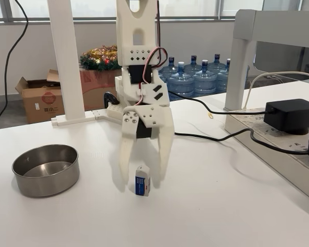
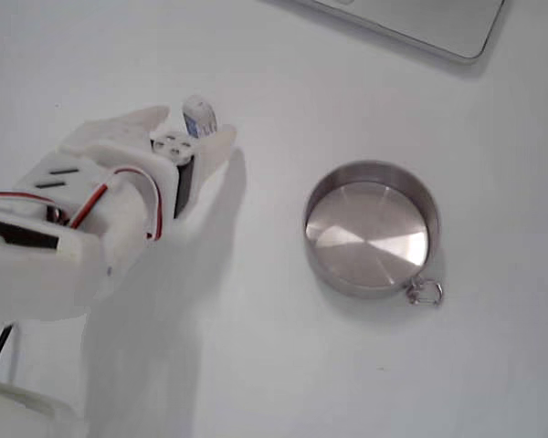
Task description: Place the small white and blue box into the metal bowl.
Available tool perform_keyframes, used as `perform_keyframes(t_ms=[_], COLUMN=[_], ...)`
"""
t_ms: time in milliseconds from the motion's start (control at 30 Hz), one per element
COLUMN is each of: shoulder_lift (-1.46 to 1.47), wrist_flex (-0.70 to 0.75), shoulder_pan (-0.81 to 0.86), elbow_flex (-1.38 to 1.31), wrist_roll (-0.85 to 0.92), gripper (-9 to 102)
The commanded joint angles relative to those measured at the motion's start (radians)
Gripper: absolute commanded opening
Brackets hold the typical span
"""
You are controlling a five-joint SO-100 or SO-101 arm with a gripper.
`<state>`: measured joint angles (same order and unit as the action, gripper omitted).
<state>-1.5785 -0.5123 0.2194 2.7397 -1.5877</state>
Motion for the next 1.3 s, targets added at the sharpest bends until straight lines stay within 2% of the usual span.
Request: perform_keyframes(t_ms=[0,1267], shoulder_lift=[0.0,0.089], wrist_flex=[-0.018,-0.02], shoulder_pan=[0.0,0.035], elbow_flex=[-0.041,-0.124], wrist_roll=[-0.006,-0.008], gripper=[26,25])
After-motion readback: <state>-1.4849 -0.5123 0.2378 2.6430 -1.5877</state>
